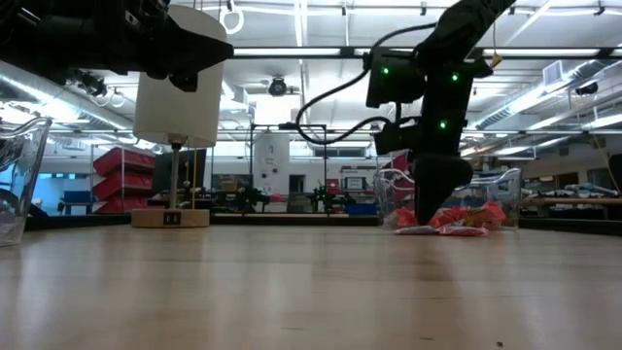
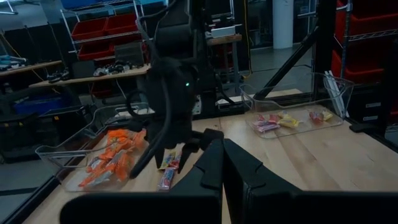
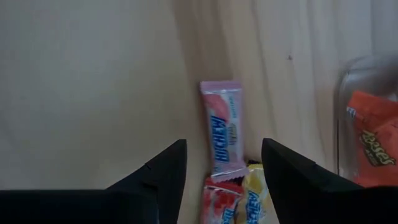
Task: Sort candy
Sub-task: Put the pink candy into the bottom right transparent bin
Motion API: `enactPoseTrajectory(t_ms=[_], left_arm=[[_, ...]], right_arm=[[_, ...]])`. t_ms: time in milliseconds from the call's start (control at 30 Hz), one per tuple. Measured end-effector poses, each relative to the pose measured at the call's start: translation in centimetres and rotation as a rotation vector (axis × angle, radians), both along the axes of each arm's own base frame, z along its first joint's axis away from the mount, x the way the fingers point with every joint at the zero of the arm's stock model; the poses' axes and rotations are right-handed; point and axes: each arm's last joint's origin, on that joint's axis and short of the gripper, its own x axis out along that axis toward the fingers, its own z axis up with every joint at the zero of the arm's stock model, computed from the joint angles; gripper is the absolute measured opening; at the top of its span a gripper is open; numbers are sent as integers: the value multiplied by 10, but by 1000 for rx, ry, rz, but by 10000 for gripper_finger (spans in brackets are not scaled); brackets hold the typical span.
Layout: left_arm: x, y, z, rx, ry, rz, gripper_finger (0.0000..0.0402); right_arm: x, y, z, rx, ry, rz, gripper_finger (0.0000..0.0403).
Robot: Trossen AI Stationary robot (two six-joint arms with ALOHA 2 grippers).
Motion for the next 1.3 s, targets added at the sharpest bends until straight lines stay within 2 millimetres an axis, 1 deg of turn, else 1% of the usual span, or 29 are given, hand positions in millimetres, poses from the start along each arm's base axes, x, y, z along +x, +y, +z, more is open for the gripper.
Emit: enactPoseTrajectory(t_ms=[233,567,967,1200,1300], left_arm=[[0,0,0,0,0,1,5],[0,0,0,1,0,2,5],[0,0,-1,2,11,2,5],[0,0,-1,2,12,2,5],[0,0,-1,2,12,2,5]], right_arm=[[-6,-10,-9,-2,-10,-40,196],[-3,-16,-9,8,-53,-39,195],[-2,-15,-9,49,-72,-43,193],[-8,-14,-18,49,-81,-48,190],[-8,-14,-19,56,-87,-64,190]])
